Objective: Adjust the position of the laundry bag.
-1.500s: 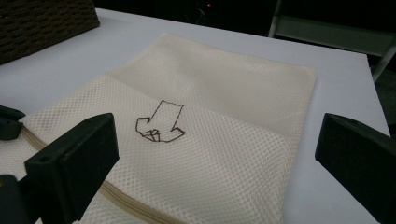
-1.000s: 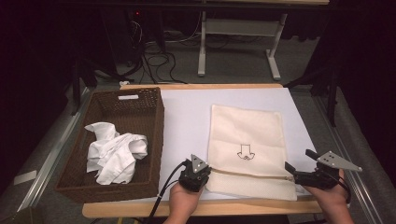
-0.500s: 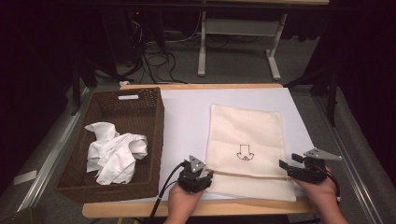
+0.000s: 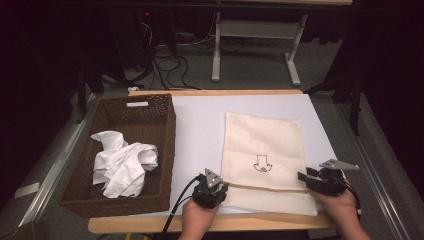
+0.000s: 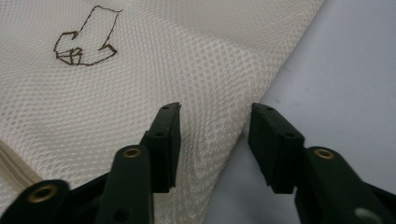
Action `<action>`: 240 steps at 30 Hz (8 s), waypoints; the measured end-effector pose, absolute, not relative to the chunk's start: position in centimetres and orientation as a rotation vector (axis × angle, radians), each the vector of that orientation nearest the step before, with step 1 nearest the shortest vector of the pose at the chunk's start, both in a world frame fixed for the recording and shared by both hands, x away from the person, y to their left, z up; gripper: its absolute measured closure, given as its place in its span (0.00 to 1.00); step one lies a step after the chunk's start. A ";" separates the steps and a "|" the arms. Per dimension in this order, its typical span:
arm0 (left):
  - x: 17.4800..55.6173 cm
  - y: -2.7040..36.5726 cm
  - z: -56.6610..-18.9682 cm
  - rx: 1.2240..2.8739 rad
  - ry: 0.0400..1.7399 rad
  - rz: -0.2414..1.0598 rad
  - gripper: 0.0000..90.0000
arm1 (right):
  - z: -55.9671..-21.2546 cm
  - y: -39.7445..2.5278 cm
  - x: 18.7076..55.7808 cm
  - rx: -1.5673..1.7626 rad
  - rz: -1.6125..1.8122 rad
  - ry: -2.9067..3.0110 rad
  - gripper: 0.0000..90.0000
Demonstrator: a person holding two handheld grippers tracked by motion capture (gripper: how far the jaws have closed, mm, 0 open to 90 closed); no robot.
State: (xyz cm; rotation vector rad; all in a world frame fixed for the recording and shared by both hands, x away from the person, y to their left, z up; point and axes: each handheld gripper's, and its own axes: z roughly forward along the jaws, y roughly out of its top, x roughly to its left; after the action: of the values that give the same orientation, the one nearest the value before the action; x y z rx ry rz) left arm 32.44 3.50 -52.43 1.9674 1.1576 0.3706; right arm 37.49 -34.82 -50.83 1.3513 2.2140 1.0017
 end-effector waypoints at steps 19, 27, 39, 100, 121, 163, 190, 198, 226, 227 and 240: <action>32.2 4.0 -51.8 1.964 1.153 0.407 0.93 | -50.4 -33.7 38.4 1.323 1.013 2.242 0.98; 31.5 6.1 -51.5 1.936 1.230 0.472 0.93 | -50.1 -31.1 39.7 1.247 1.035 2.277 0.97; 31.8 7.6 -52.1 1.938 1.324 0.580 0.92 | -50.3 -27.6 42.0 1.192 1.033 2.325 0.97; 31.0 5.6 -51.0 1.877 1.161 0.557 0.56 | -48.0 -30.3 34.9 1.186 1.232 2.268 0.87; 31.4 4.3 -51.0 1.889 1.099 0.519 0.49 | -49.7 -31.4 35.7 1.330 1.143 2.217 0.63; 31.0 3.7 -51.0 1.873 1.044 0.494 0.46 | -50.2 -29.6 35.3 1.258 1.141 2.345 0.94; 30.7 1.3 -50.2 1.839 0.974 0.363 0.44 | -48.9 -29.3 34.3 1.149 1.212 2.318 0.94; 31.3 -1.5 -50.1 1.866 0.943 0.333 0.49 | -48.8 -29.2 34.2 1.140 1.219 2.310 0.94; 33.6 -8.7 -51.4 1.870 0.921 0.264 0.80 | -48.6 -29.5 34.2 1.129 1.269 2.300 0.94; 33.7 -8.7 -51.4 1.868 0.924 0.259 0.81 | -48.6 -29.5 34.2 1.132 1.270 2.298 0.94; 33.2 -9.0 -51.2 1.872 0.894 0.263 0.94 | -48.6 -29.5 34.1 1.125 1.269 2.296 0.94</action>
State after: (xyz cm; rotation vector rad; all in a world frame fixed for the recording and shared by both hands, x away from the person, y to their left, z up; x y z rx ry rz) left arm 33.25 -8.98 -51.17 1.8721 0.8938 0.2631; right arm 34.14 -29.47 -48.55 1.1254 2.2957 1.2693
